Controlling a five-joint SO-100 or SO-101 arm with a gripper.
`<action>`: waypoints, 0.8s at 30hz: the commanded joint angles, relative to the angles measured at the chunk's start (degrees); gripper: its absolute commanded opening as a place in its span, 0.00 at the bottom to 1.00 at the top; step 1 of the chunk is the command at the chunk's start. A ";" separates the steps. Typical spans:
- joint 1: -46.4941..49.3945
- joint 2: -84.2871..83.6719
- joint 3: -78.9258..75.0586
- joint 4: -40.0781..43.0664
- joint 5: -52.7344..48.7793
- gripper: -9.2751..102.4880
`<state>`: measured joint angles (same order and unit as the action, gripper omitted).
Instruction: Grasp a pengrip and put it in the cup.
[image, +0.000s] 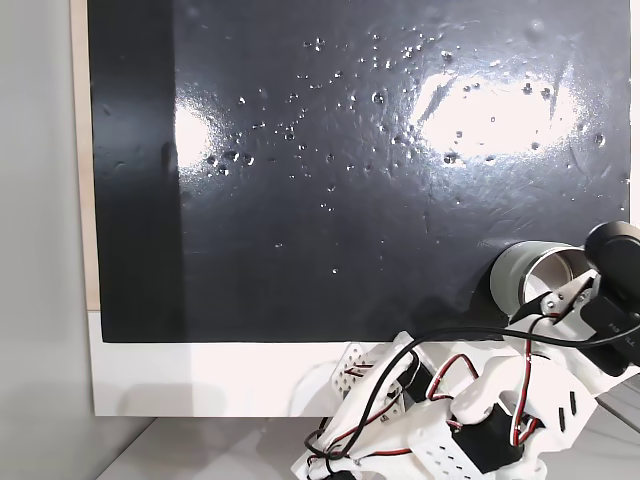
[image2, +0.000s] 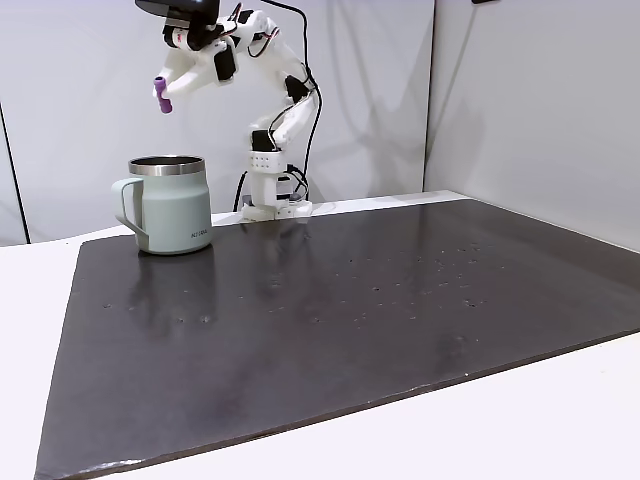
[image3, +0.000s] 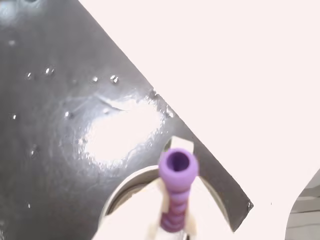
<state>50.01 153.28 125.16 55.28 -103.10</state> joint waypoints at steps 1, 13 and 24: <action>0.88 -0.88 -1.14 -3.96 1.67 0.08; 0.70 7.47 8.17 -7.21 0.97 0.08; 0.62 10.55 8.26 -3.43 1.05 0.35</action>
<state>50.10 162.69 133.86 51.68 -102.30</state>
